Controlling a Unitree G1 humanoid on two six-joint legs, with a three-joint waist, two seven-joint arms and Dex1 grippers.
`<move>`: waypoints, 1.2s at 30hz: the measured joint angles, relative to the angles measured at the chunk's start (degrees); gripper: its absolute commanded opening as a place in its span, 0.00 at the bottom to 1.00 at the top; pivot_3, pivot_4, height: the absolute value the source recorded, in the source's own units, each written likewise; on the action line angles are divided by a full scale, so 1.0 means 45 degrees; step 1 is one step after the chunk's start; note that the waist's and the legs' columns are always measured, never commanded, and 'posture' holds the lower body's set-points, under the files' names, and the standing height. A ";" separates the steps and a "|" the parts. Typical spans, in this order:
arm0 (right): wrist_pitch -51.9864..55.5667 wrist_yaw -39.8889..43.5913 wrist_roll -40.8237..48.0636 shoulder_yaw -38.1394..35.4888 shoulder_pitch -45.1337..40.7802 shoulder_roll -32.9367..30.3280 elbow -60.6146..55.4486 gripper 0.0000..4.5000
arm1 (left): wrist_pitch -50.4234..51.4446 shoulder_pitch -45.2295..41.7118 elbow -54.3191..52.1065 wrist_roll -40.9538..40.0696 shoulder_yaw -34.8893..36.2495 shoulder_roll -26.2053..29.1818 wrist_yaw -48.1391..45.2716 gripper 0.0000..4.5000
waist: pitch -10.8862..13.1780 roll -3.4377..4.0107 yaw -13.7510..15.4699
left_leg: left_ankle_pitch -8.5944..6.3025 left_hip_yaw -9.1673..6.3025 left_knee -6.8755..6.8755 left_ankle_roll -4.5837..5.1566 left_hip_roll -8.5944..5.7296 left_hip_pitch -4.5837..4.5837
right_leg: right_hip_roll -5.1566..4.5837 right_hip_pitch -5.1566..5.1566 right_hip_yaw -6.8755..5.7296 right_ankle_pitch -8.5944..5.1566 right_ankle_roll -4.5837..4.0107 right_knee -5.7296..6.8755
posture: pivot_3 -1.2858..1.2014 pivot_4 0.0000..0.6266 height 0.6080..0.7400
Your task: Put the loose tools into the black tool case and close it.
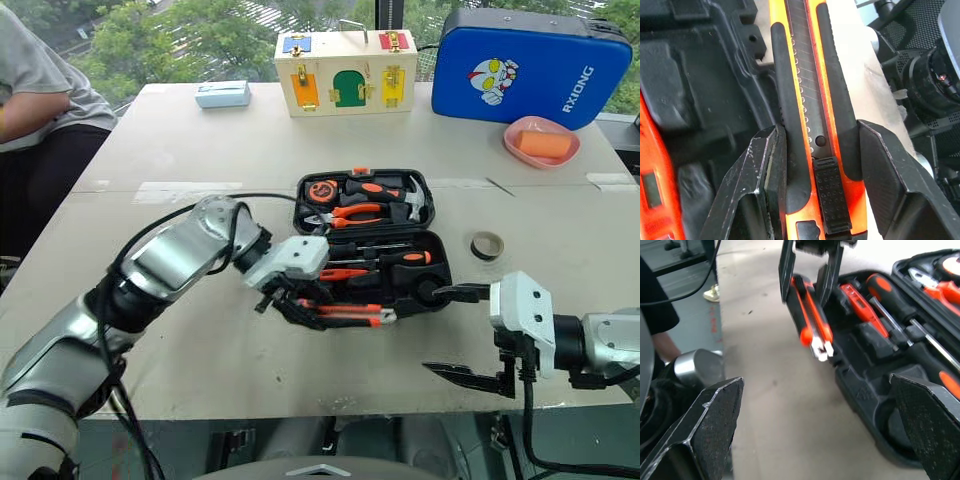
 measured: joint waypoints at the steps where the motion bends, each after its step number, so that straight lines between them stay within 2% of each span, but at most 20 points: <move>1: 0.0058 -0.0191 0.0065 0.0012 -0.0005 0.0033 -0.0192 1.00 | -0.0082 -0.0223 0.0419 0.0216 -0.0077 -0.0281 0.0022 0.38 | 0.0000 0.0000 0.0000 | 0.0000 -0.0001 0.0010 0.0000 -0.0001 -0.0008 | 0.0000 -0.0003 -0.0002 0.0000 0.0000 0.0000 | 0.52 0.24 0.96; 7: 0.0436 -0.0938 0.0314 0.0048 -0.0169 0.0040 -0.0464 1.00 | 0.0029 -0.0911 0.1873 0.0811 -0.0452 -0.0962 -0.0578 0.38 | 0.0001 -0.0001 -0.0098 | 0.0001 -0.0020 0.0027 -0.0002 0.0000 -0.0017 | 0.0007 -0.0005 -0.0017 0.0000 0.0000 0.0008 | 0.52 0.24 0.96; 16: 0.0473 -0.1278 0.0299 0.0651 -0.0997 0.0058 -0.0214 1.00 | 0.1444 -0.1211 0.2067 0.1322 -0.0744 -0.1506 -0.0459 0.38 | 0.0001 0.0000 -0.0095 | 0.0001 -0.0050 0.0109 -0.0002 0.0000 -0.0058 | 0.0009 -0.0004 -0.0053 0.0001 0.0002 0.0025 | 0.52 0.24 0.96; 17: 0.0462 -0.1276 0.0283 0.0716 -0.1009 0.0063 -0.0204 1.00 | 0.1723 -0.1210 0.2051 0.1302 -0.0698 -0.1514 -0.0390 0.62 | 0.0001 -0.0001 -0.0102 | 0.0001 -0.0051 0.0110 -0.0001 0.0000 -0.0058 | 0.0010 -0.0003 -0.0053 0.0001 0.0002 0.0026 | 0.52 0.24 0.96; 21: 0.0408 -0.1266 0.0233 0.0929 -0.1112 0.0117 0.0029 1.00 | 0.2510 -0.1169 0.1749 0.0949 -0.0364 -0.1428 -0.0286 0.96 | 0.0002 0.0000 -0.0078 | 0.0001 -0.0057 0.0120 -0.0002 0.0000 -0.0066 | 0.0008 -0.0004 -0.0061 0.0001 0.0002 0.0027 | 0.52 0.24 0.96; 26: 0.0180 -0.1143 0.0204 0.1053 -0.1169 0.0139 0.0201 1.00 | 0.2965 -0.1126 0.0622 0.0271 0.1056 -0.0995 0.0093 0.96 | 0.0002 -0.0001 -0.0061 | 0.0001 -0.0068 0.0147 -0.0002 -0.0005 -0.0080 | -0.0032 0.0000 -0.0073 0.0007 0.0012 0.0028 | 0.52 0.24 0.96; 29: 0.0070 -0.1006 0.0141 0.1107 -0.1219 0.0138 0.0404 1.00 | 0.2901 -0.0912 0.0142 0.0039 0.1384 -0.0884 0.0164 0.78 | 0.0002 0.0000 -0.0068 | 0.0001 -0.0069 0.0145 -0.0003 -0.0004 -0.0076 | -0.0031 0.0000 -0.0073 0.0007 0.0011 0.0030 | 0.52 0.24 0.96; 31: -0.0063 -0.0954 0.0088 0.1235 -0.1345 0.0138 0.0539 1.00 | 0.2762 -0.0652 0.0090 0.0039 0.1417 -0.0882 0.0336 0.62 | 0.0001 0.0001 -0.0086 | 0.0001 -0.0068 0.0144 -0.0003 -0.0004 -0.0074 | -0.0032 -0.0001 -0.0071 0.0007 0.0011 0.0032 | 0.52 0.24 0.96; 36: -0.0184 -0.0758 -0.0173 0.1580 -0.1628 0.0135 0.0794 1.00 | 0.1899 -0.0229 0.0273 0.0418 0.1173 -0.0795 0.0606 0.03 | 0.0002 0.0000 -0.0043 | 0.0001 -0.0069 0.0146 -0.0003 -0.0006 -0.0079 | -0.0031 -0.0002 -0.0075 0.0007 0.0011 0.0031 | 0.52 0.24 0.96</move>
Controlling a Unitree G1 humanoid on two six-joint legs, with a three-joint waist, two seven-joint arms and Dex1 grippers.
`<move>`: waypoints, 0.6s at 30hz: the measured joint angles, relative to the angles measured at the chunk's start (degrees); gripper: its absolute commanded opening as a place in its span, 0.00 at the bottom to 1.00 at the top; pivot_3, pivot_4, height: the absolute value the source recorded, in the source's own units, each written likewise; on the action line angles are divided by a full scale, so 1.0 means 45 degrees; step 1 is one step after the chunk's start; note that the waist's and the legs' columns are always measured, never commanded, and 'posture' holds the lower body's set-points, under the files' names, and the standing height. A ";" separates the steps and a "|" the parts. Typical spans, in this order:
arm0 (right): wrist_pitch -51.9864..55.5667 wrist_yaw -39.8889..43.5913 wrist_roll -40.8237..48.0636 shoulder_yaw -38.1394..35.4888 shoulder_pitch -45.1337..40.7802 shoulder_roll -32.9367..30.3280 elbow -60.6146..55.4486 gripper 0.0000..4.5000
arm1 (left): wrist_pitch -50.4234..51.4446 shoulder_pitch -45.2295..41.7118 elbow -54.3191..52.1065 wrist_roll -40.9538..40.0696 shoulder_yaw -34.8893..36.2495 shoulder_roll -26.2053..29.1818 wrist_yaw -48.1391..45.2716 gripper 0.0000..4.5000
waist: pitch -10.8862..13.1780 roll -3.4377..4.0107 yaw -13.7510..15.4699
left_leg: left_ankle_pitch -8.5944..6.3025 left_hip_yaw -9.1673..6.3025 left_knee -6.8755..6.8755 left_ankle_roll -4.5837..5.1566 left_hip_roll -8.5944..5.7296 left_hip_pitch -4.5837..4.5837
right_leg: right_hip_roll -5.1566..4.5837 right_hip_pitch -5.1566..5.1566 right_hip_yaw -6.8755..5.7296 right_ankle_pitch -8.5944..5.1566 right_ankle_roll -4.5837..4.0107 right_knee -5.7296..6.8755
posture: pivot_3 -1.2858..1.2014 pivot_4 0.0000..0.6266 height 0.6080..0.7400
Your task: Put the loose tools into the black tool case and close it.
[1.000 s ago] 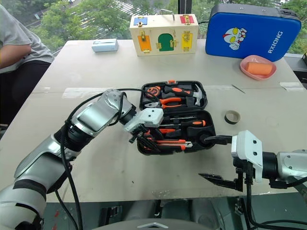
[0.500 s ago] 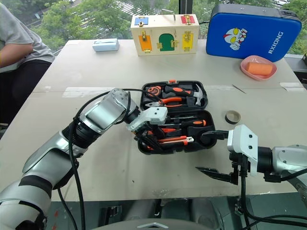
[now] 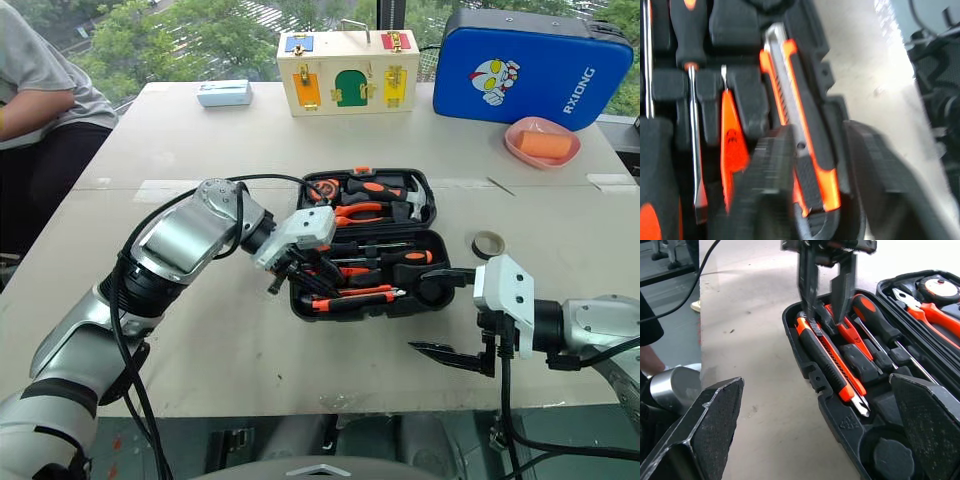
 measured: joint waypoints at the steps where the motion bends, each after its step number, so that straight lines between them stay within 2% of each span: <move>1: -0.0036 0.0020 -0.0034 0.0002 -0.0028 0.0000 0.0013 1.00 | -0.0076 0.0000 0.0060 0.0075 0.0000 0.0004 0.0009 0.01 | 0.0000 0.0000 -0.0003 | 0.0000 0.0001 0.0000 0.0000 0.0000 0.0000 | 0.0000 0.0000 0.0000 0.0000 0.0000 0.0000 | 0.52 0.24 0.96; 7: -0.0180 0.0031 -0.0267 0.0060 -0.0143 0.0003 0.0315 1.00 | -0.0588 0.0244 0.0056 0.0581 -0.0733 -0.0030 -0.0002 0.01 | -0.0001 0.0001 -0.0031 | 0.0000 0.0001 0.0000 0.0000 -0.0001 0.0002 | 0.0001 0.0000 0.0003 0.0000 0.0000 0.0002 | 0.52 0.24 0.96; 14: -0.0182 -0.0007 -0.0424 0.0155 -0.0120 0.0081 0.0357 1.00 | -0.2712 0.0446 -0.0014 0.1944 -0.1533 -0.0104 0.0260 0.01 | -0.0018 0.0015 -0.0019 | 0.0000 0.0005 0.0000 0.0001 -0.0001 0.0019 | -0.0007 0.0018 0.0008 0.0001 0.0001 0.0001 | 0.52 0.24 0.96; 18: -0.0179 -0.0056 -0.0436 0.0160 -0.0077 0.0124 0.0353 1.00 | -0.3204 0.0524 0.0262 0.2415 -0.1543 -0.0554 0.0558 0.01 | -0.0029 0.0030 0.0153 | -0.0028 0.0000 0.0009 0.0049 -0.0014 0.0140 | 0.0000 0.0158 0.0000 0.0006 0.0012 -0.0012 | 0.52 0.24 0.96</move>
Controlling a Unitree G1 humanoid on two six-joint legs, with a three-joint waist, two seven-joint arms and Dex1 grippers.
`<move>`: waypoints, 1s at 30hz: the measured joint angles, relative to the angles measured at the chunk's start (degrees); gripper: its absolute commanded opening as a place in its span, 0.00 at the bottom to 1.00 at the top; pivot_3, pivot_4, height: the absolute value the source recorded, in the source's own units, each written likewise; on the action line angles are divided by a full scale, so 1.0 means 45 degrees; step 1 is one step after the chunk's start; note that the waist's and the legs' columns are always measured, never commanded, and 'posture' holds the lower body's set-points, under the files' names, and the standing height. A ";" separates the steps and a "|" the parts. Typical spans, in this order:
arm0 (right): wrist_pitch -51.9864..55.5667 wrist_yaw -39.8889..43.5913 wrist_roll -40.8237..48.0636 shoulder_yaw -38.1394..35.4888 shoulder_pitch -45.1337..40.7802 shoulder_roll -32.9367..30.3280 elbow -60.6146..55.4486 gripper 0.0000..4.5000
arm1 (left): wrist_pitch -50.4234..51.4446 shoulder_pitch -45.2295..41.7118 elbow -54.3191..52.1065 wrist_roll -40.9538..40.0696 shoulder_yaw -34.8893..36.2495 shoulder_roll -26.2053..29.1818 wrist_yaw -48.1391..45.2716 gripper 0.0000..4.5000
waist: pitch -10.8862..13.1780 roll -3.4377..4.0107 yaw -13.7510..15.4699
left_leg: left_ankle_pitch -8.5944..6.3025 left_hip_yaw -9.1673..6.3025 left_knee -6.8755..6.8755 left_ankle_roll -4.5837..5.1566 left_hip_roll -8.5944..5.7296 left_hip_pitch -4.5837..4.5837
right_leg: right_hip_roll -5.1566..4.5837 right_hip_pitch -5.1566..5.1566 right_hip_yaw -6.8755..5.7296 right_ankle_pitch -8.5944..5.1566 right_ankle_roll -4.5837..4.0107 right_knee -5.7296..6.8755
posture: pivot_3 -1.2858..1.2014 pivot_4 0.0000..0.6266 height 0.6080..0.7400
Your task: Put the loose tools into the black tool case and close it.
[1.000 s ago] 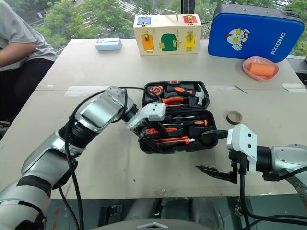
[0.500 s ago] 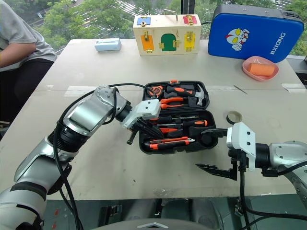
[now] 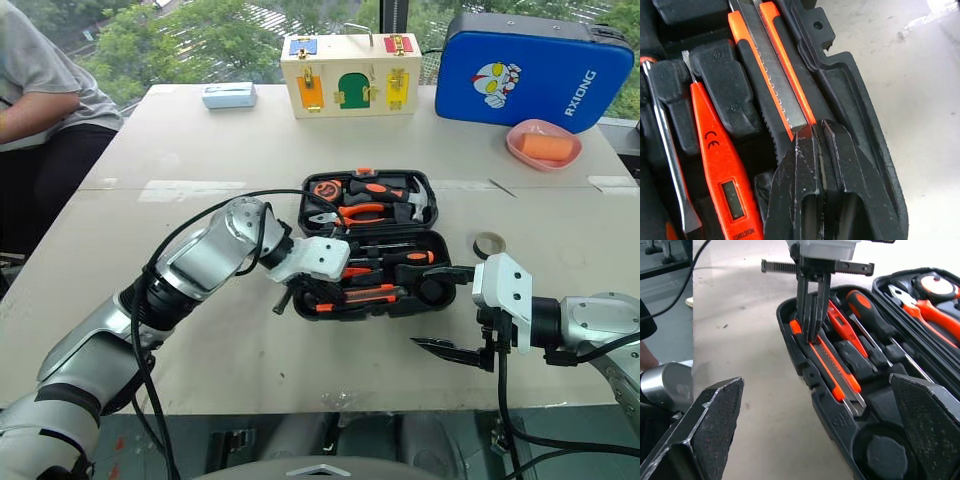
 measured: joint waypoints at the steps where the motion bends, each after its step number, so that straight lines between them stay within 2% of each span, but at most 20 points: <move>1: -0.0001 -0.0019 -0.0008 -0.0007 0.0048 0.0002 -0.0011 1.00 | 0.0048 0.0062 0.0031 0.0004 0.0124 -0.0062 0.0064 0.01 | 0.0001 -0.0001 0.0042 | -0.0013 0.0006 -0.0008 0.0021 0.0000 0.0061 | -0.0001 0.0050 0.0005 -0.0002 0.0003 -0.0012 | 0.52 0.24 0.96; 6: 0.0003 -0.0210 -0.0073 -0.0402 0.0631 0.0039 0.0061 1.00 | 0.1187 0.1107 -0.0229 -0.1471 0.1594 -0.0123 0.0094 0.01 | 0.0012 -0.0010 0.0040 | -0.0023 0.0009 -0.0016 0.0037 0.0011 0.0057 | -0.0001 0.0031 0.0018 -0.0002 0.0003 -0.0008 | 0.52 0.24 0.96; 8: 0.0024 -0.0326 0.0033 -0.1072 0.0982 0.0271 0.0250 1.00 | 0.1524 0.1622 -0.0629 -0.2669 0.2970 -0.0098 0.0067 0.01 | 0.0014 -0.0011 0.0042 | 0.0007 0.0005 -0.0040 -0.0017 0.0021 0.0045 | -0.0010 0.0016 0.0018 -0.0003 0.0000 -0.0019 | 0.52 0.24 0.96; 11: 0.0074 -0.0479 0.0199 -0.2385 0.1810 0.0606 0.0913 1.00 | 0.1994 0.2168 -0.1363 -0.4325 0.5185 0.0170 0.0283 0.21 | 0.0015 -0.0009 0.0058 | 0.0009 0.0010 -0.0062 -0.0021 0.0022 0.0044 | -0.0022 0.0010 0.0028 -0.0004 -0.0002 -0.0032 | 0.52 0.24 0.96; 15: 0.0066 -0.0241 0.0273 -0.4765 0.3418 0.0907 0.2121 1.00 | 0.3369 0.2870 -0.2272 -0.6247 0.7670 0.0857 0.0838 0.62 | 0.0022 0.0007 0.0138 | 0.0002 0.0022 -0.0064 -0.0011 0.0016 0.0052 | -0.0031 0.0014 0.0044 -0.0005 -0.0002 -0.0032 | 0.52 0.24 0.96; 16: -0.0027 0.0025 0.0152 -0.5569 0.4087 0.0921 0.2623 1.00 | 0.3689 0.3230 -0.2560 -0.6767 0.8377 0.1053 0.1098 0.76 | 0.0022 0.0007 0.0152 | 0.0000 0.0018 -0.0065 -0.0006 0.0016 0.0053 | -0.0033 0.0021 0.0065 -0.0004 -0.0002 -0.0037 | 0.52 0.24 0.96; 17: -0.0055 0.0133 0.0075 -0.5853 0.4297 0.0922 0.2848 1.00 | 0.3789 0.3350 -0.2629 -0.6897 0.8607 0.1142 0.1183 0.85 | 0.0022 0.0007 0.0148 | -0.0004 0.0021 -0.0064 0.0000 0.0016 0.0057 | -0.0031 0.0022 0.0074 -0.0004 -0.0001 -0.0036 | 0.52 0.24 0.96; 18: -0.0154 0.0388 0.0006 -0.6355 0.4696 0.0926 0.3139 1.00 | 0.3868 0.3550 -0.2800 -0.7132 0.8894 0.1230 0.1366 0.98 | 0.0024 0.0013 0.0145 | -0.0010 0.0027 -0.0065 0.0011 0.0015 0.0059 | -0.0033 0.0021 0.0084 -0.0004 -0.0001 -0.0034 | 0.52 0.24 0.96; 21: -0.0277 0.1185 -0.0107 -0.8030 0.5783 0.0916 0.4233 1.00 | 0.3475 0.4261 -0.3549 -0.7392 0.9470 0.1462 0.1751 0.99 | 0.0024 0.0016 0.0137 | -0.0021 0.0049 -0.0080 0.0029 0.0017 0.0086 | -0.0038 0.0029 0.0120 -0.0004 -0.0002 -0.0036 | 0.52 0.24 0.96; 23: -0.0370 0.1425 -0.0189 -0.8466 0.5887 0.0847 0.4776 1.00 | 0.3146 0.4457 -0.3689 -0.7354 0.9498 0.1451 0.1977 0.99 | 0.0025 0.0013 0.0132 | -0.0024 0.0053 -0.0090 0.0032 0.0019 0.0088 | -0.0038 0.0028 0.0126 -0.0003 -0.0003 -0.0039 | 0.52 0.24 0.96; 28: -0.0784 0.1633 -0.0625 -0.7949 0.4669 0.0190 0.5807 1.00 | 0.2458 0.4636 -0.3962 -0.7330 0.9089 0.1452 0.2213 0.99 | 0.0028 0.0020 0.0034 | -0.0024 0.0088 -0.0115 0.0032 0.0022 0.0105 | -0.0038 0.0020 0.0156 -0.0003 -0.0003 -0.0038 | 0.52 0.24 0.96; 30: -0.0848 0.1411 -0.1094 -0.6688 0.3286 -0.0374 0.6112 1.00 | 0.2210 0.4580 -0.4048 -0.7280 0.8942 0.1481 0.2237 0.99 | 0.0031 0.0016 -0.0083 | -0.0015 0.0090 -0.0122 0.0018 0.0026 0.0106 | -0.0032 0.0013 0.0156 -0.0003 -0.0003 -0.0038 | 0.52 0.24 0.96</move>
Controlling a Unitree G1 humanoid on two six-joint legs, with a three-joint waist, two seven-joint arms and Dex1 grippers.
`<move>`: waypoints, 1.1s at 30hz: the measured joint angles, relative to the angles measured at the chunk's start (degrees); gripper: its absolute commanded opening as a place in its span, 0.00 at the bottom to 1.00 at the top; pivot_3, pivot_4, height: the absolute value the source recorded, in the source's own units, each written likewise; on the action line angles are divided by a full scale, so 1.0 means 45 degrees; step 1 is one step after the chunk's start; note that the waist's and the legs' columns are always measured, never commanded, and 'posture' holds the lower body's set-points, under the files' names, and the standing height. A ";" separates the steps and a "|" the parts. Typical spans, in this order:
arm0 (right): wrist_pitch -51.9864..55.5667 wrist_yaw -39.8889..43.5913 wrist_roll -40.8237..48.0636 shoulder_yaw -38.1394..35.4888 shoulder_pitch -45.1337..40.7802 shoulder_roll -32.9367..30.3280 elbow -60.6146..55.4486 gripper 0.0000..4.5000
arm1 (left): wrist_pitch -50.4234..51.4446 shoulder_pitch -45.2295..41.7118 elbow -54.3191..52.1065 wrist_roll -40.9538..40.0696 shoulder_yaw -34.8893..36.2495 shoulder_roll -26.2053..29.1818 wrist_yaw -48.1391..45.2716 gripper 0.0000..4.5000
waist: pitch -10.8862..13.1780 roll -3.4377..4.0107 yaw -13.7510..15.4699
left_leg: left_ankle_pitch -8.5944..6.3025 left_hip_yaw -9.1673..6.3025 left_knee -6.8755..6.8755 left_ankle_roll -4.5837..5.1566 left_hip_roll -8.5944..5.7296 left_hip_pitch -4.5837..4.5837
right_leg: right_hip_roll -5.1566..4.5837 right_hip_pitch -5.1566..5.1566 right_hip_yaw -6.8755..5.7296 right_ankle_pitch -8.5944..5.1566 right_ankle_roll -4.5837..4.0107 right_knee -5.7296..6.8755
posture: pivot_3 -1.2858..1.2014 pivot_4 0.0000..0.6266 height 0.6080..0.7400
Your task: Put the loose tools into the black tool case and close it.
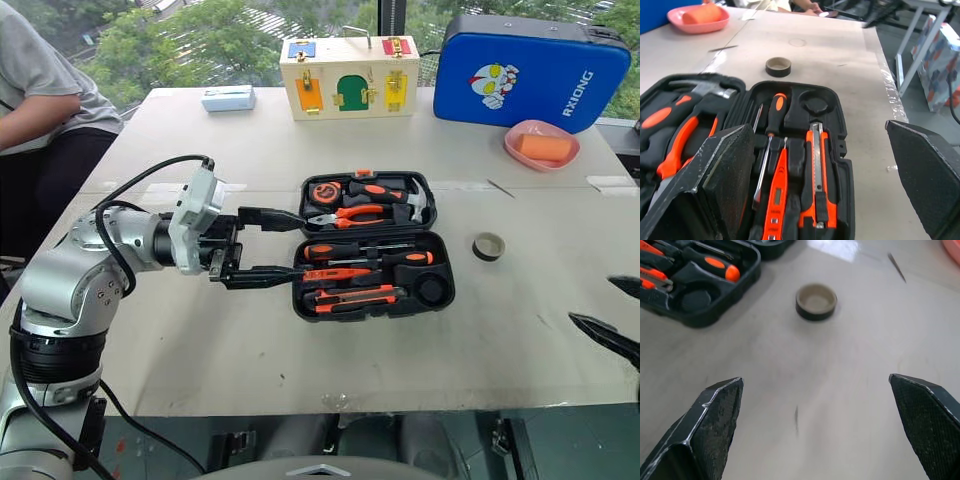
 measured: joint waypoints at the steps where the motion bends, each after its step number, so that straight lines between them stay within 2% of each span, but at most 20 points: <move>1: -0.0082 -0.0230 -0.0411 0.0971 -0.0844 -0.0261 0.0130 1.00 | -0.0162 -0.0070 -0.0055 0.0050 -0.0167 0.0015 0.0034 0.99 | 0.0000 0.0002 -0.0055 | 0.0019 0.0000 -0.0008 -0.0032 0.0000 -0.0001 | -0.0002 -0.0004 -0.0003 0.0000 0.0000 -0.0001 | 0.52 0.24 0.96; 3: -0.0190 -0.0634 -0.1143 0.2638 -0.2360 -0.0405 0.0617 1.00 | -0.0350 -0.0145 -0.0158 0.0106 -0.0437 0.0008 0.0176 0.99 | 0.0002 -0.0002 -0.0101 | 0.0023 -0.0001 -0.0022 -0.0040 0.0000 -0.0013 | -0.0001 -0.0015 -0.0006 0.0000 0.0000 -0.0008 | 0.52 0.24 0.96; 5: -0.0145 -0.1087 -0.1833 0.4380 -0.4114 -0.0308 0.1448 0.87 | -0.0518 -0.0080 -0.0274 0.0293 -0.0569 0.0040 0.0414 1.00 | 0.0006 -0.0002 -0.0113 | 0.0027 0.0000 -0.0046 -0.0045 0.0002 -0.0015 | 0.0000 -0.0020 -0.0007 -0.0001 0.0000 -0.0025 | 0.52 0.24 0.96; 6: -0.0084 -0.1199 -0.1997 0.4734 -0.4553 -0.0247 0.1625 0.82 | -0.0542 -0.0113 -0.0311 0.0341 -0.0709 0.0004 0.0532 1.00 | 0.0010 0.0006 -0.0107 | 0.0027 0.0009 -0.0049 -0.0045 -0.0001 -0.0025 | -0.0004 -0.0032 -0.0008 -0.0001 0.0000 -0.0027 | 0.52 0.24 0.96; 10: -0.0130 -0.1350 -0.2916 0.6915 -0.6620 0.0101 0.2506 0.40 | -0.0528 -0.0051 -0.0654 0.0537 -0.0956 -0.0009 0.1176 1.00 | 0.0013 0.0002 -0.0090 | 0.0028 0.0012 -0.0058 -0.0046 0.0000 -0.0045 | -0.0003 -0.0054 -0.0010 -0.0001 0.0001 -0.0041 | 0.52 0.24 0.96; 14: -0.0374 -0.1579 -0.3794 0.8163 -0.7753 0.0432 0.3665 0.40 | -0.0352 -0.0010 -0.0705 0.0479 -0.0936 0.0166 0.1436 1.00 | 0.0013 0.0002 -0.0080 | 0.0028 0.0040 -0.0059 -0.0046 -0.0002 -0.0051 | -0.0007 -0.0080 -0.0010 0.0000 0.0002 -0.0023 | 0.52 0.24 0.96; 27: -0.1646 -0.1422 -0.5110 0.9641 -0.9471 0.1537 0.5557 0.40 | -0.0063 -0.0395 -0.0724 0.0047 -0.0954 0.0281 0.1677 1.00 | 0.0013 0.0003 -0.0151 | 0.0028 0.0068 -0.0062 -0.0047 0.0002 -0.0048 | 0.0004 -0.0105 0.0019 0.0000 0.0003 -0.0001 | 0.52 0.24 0.96; 30: -0.1829 -0.1510 -0.5437 0.9837 -0.9761 0.1735 0.6019 0.08 | -0.0169 -0.0331 -0.0742 0.0044 -0.0964 0.0291 0.1663 1.00 | 0.0013 0.0003 -0.0121 | 0.0028 0.0069 -0.0061 -0.0047 0.0002 -0.0049 | 0.0003 -0.0107 0.0019 0.0000 0.0003 0.0000 | 0.52 0.24 0.96; 31: -0.1883 -0.1490 -0.5481 0.9902 -0.9783 0.1739 0.6025 0.02 | -0.0184 -0.0313 -0.0742 0.0043 -0.0963 0.0291 0.1655 1.00 | 0.0013 0.0003 -0.0123 | 0.0028 0.0069 -0.0061 -0.0047 0.0002 -0.0049 | 0.0002 -0.0107 0.0020 0.0000 0.0003 -0.0001 | 0.52 0.24 0.96; 33: -0.1906 -0.1462 -0.5514 0.9933 -0.9805 0.1751 0.6030 0.02 | -0.0253 -0.0285 -0.0742 0.0044 -0.0964 0.0295 0.1629 1.00 | 0.0013 0.0003 -0.0130 | 0.0028 0.0072 -0.0059 -0.0047 0.0002 -0.0049 | 0.0003 -0.0106 0.0025 0.0001 0.0004 0.0001 | 0.52 0.24 0.96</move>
